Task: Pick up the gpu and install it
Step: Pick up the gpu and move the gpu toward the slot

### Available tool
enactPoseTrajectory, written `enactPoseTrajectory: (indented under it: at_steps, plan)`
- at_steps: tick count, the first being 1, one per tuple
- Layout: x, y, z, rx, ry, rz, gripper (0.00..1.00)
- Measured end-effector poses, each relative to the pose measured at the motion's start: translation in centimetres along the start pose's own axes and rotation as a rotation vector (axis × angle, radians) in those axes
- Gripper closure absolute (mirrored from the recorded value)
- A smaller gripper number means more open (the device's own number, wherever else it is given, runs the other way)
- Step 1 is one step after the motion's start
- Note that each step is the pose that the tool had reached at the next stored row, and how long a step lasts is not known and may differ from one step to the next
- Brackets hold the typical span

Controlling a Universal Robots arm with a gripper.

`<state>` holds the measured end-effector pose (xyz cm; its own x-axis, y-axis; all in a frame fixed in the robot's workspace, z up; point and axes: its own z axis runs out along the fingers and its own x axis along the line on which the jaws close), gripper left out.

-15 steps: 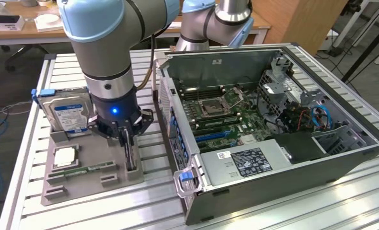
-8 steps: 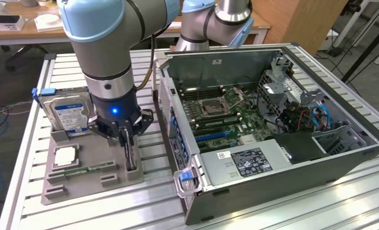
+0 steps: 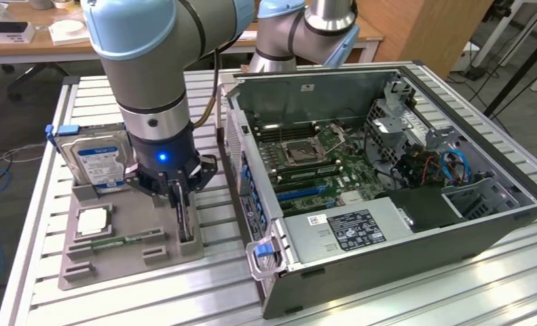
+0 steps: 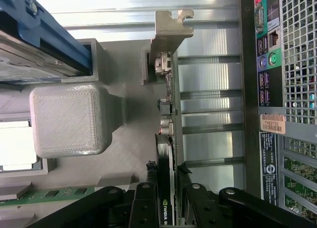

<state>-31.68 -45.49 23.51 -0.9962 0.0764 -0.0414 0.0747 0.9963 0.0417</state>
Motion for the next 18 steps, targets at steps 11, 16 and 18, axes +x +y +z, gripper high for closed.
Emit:
enactPoseTrajectory:
  at_steps: [11,16,18]
  plan:
    - [0.0,0.0,0.0,0.0,0.0001,0.0,0.73]
    - [0.0,0.0,0.0,0.0,0.0001,0.0,0.73]
    - [0.0,0.0,0.0,0.0,0.0001,0.0,0.73]
